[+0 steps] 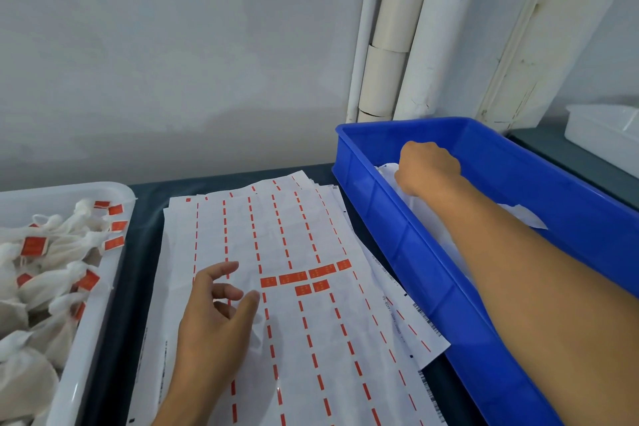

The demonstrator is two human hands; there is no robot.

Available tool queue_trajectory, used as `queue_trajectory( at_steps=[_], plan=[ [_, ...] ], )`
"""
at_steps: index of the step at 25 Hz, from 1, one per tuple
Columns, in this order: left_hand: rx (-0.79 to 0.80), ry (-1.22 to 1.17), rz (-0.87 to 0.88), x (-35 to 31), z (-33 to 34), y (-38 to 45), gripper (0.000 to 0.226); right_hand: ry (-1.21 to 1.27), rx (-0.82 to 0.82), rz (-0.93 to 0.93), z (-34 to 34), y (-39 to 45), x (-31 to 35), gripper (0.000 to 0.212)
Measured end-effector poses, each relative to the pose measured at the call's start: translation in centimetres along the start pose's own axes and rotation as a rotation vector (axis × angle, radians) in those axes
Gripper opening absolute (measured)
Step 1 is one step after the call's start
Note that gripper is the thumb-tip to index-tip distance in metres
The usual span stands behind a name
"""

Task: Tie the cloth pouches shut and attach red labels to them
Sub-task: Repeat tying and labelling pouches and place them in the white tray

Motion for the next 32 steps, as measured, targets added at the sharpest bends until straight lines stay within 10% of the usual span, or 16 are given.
queue_trajectory(
  at_steps=[6,20,27,32],
  plan=[
    [-0.004,0.005,-0.007,0.2,0.0,0.0,0.048,0.175,0.1,0.013,0.6,0.7,-1.0,0.036],
    [-0.033,-0.117,0.117,-2.0,-0.8,-1.0,0.032,0.577,-0.395,-0.319,-14.2,-6.7,7.3,0.024],
    [-0.016,-0.36,0.255,-4.1,-2.3,-2.0,0.039,0.981,0.263,-0.516,-2.4,-14.5,15.7,0.021],
    [0.041,-0.398,0.222,-3.2,-1.4,-1.6,0.045,1.123,0.426,-0.527,4.5,-17.5,16.4,0.015]
  ],
)
Point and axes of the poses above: each hand's wrist, its own y-axis towards the middle knuckle, its own z-axis out of the palm, x = y × z, the point moved 9 cm from there along y, towards the middle knuckle, and after that the axes turned 2 degrees about y, right-handed, at the moved point
